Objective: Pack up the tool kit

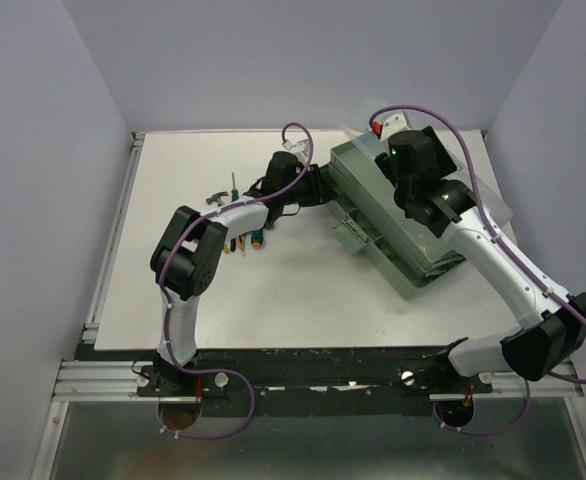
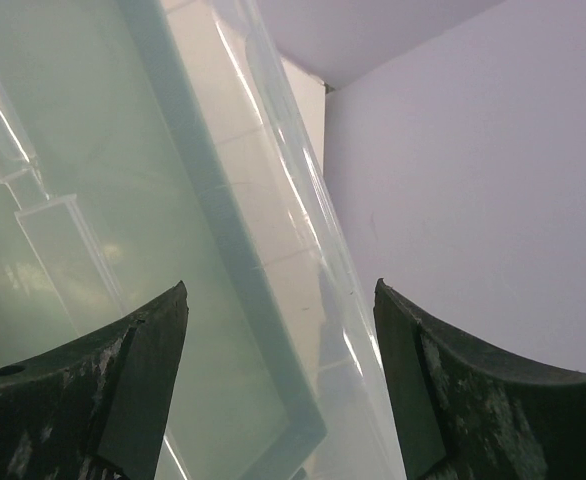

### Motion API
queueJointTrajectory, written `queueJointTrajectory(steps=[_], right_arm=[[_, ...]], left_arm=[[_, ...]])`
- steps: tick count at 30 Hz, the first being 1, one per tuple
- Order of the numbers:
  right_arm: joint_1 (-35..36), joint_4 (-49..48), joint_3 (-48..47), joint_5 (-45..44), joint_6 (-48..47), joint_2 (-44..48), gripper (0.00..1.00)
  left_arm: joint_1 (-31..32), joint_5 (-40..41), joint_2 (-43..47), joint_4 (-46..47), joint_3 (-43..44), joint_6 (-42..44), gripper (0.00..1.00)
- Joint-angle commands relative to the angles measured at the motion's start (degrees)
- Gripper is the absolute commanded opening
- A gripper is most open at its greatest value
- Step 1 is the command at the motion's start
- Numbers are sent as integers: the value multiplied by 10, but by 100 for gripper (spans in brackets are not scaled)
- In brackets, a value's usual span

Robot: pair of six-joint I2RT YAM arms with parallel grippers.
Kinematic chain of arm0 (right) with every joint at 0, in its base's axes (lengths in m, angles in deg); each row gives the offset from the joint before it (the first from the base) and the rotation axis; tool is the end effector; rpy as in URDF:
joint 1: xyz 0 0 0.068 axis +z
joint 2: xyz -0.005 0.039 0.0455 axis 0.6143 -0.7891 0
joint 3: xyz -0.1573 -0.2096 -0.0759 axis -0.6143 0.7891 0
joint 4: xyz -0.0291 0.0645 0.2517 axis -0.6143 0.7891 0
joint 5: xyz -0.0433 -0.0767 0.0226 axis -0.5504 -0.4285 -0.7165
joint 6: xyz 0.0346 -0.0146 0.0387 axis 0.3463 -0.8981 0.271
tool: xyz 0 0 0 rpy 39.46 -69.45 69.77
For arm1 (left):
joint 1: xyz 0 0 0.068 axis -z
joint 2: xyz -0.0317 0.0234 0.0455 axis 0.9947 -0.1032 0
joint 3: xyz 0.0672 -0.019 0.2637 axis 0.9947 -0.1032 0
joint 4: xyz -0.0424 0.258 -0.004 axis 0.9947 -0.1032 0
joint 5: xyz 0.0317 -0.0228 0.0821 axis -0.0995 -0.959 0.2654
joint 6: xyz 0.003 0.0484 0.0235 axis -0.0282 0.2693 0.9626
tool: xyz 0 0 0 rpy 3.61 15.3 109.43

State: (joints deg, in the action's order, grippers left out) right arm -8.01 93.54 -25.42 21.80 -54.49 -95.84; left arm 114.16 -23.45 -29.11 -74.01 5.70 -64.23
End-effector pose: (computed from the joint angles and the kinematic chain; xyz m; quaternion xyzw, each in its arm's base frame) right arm 0.2730 0.1276 0.3946 -0.1961 0.7922 -0.3144 0.4849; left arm 0.3977 -0.2445 0.2042 0.0275 0.8253 -0.4320 0.3627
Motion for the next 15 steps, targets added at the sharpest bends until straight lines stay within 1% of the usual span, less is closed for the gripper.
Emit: queueJointTrajectory(steps=[1,15], right_arm=[[-62,31,7,-12,-22,-7,82],[-174,-7,0,75,-5,-44,82]], left_arm=[[-9,-1,-29,-61,-3,38,40],[-11,2,-41,-95,30,49,40]])
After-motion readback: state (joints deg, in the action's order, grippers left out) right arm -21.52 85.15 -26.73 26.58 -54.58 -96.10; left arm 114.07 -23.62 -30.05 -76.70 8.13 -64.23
